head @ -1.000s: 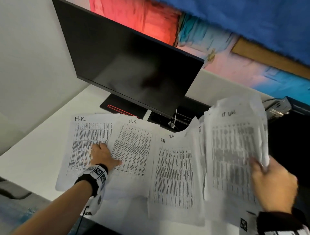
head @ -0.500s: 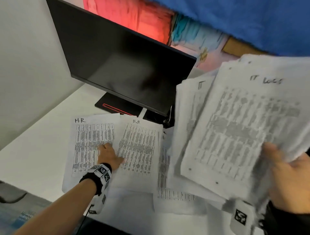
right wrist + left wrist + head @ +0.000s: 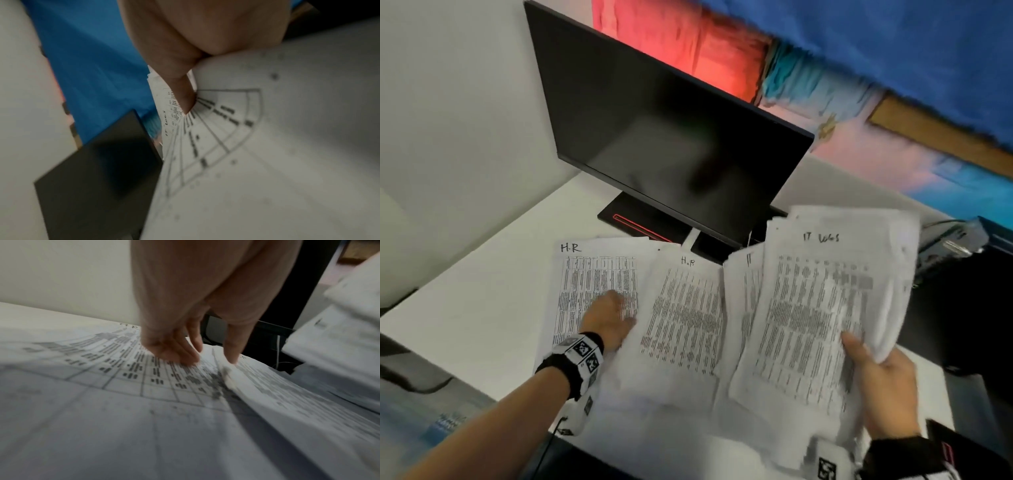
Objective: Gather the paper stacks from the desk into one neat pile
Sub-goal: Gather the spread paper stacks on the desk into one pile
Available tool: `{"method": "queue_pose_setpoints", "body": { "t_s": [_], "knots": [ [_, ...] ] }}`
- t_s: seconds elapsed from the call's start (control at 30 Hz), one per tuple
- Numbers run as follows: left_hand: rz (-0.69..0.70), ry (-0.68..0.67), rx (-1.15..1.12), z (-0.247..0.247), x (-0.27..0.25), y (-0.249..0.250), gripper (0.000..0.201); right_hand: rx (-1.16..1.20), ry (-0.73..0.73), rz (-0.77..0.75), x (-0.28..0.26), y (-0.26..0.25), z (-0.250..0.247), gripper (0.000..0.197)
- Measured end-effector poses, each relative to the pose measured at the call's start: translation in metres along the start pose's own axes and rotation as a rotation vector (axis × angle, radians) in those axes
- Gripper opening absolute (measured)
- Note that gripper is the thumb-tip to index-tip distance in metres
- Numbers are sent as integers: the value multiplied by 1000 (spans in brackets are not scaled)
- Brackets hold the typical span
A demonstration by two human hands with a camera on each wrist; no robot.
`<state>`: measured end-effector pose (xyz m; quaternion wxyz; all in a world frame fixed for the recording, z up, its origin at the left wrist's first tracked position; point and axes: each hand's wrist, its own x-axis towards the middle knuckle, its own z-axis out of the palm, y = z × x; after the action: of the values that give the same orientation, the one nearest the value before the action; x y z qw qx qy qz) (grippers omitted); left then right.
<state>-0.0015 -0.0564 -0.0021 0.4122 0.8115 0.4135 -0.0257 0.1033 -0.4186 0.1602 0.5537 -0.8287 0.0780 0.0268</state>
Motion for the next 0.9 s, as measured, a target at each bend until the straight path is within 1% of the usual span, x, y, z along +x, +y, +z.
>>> {"method": "queue_pose_setpoints", "body": {
  "t_s": [0.03,0.07,0.13,0.17,0.2,0.23,0.27,0.3,0.33,0.37,0.4,0.43,0.47,0.5,0.57,0.6,0.63,0.7,0.77,0.8,0.83,0.87,0.9],
  "knots": [
    [-21,94,61,-7,3,-3,53,13,-16,-52,-1,-13,-4,5],
    [-70,183,120,-17,4,-6,62,52,-32,-84,-2,-25,-8,7],
    [-246,324,189,-36,7,-15,81,221,-92,-114,-2,-40,-14,18],
    [-344,371,179,-45,8,-20,90,303,-114,-98,-2,-44,-13,22],
    [-428,385,140,-51,8,-24,95,340,-128,-84,-3,-46,-8,24],
    [-472,381,94,-53,11,-29,98,360,-137,-65,2,-36,-1,25],
    [-478,358,61,-53,12,-31,100,367,-149,-29,2,-28,10,27],
    [-443,331,58,-50,14,-34,100,360,-183,8,3,-15,24,29],
    [-391,291,61,-46,14,-33,101,325,-218,62,2,6,45,32],
    [-329,250,64,-41,18,-34,100,287,-263,127,1,24,64,42],
    [-268,204,45,-37,19,-31,99,218,-292,202,-1,40,82,65],
    [-205,171,9,-33,23,-30,99,171,-323,267,-2,57,103,93],
    [-153,132,-30,-30,24,-27,101,125,-370,323,-6,68,119,107],
    [-115,104,-69,-28,28,-28,104,84,-385,368,-7,81,135,102],
    [-84,44,-134,-27,30,-30,108,18,-388,398,-6,101,158,75],
    [-83,27,-157,-29,29,-29,108,-18,-393,404,-6,104,166,68],
    [-82,13,-165,-30,28,-30,107,-31,-390,401,-6,105,172,65],
    [-64,-19,-199,-33,25,-28,97,-64,-409,369,-2,102,179,59],
    [-71,-72,-206,-34,23,-24,80,-160,-460,300,3,94,176,47],
    [-96,-97,-177,-33,24,-24,79,-210,-471,263,8,91,171,40],
    [-105,-108,-150,-31,26,-26,83,-270,-447,226,14,89,164,33],
    [-128,-114,-115,-29,26,-24,85,-323,-388,192,21,86,152,28],
    [-133,-97,-91,-27,28,-24,83,-376,-302,170,33,89,139,28]
  ]
}}
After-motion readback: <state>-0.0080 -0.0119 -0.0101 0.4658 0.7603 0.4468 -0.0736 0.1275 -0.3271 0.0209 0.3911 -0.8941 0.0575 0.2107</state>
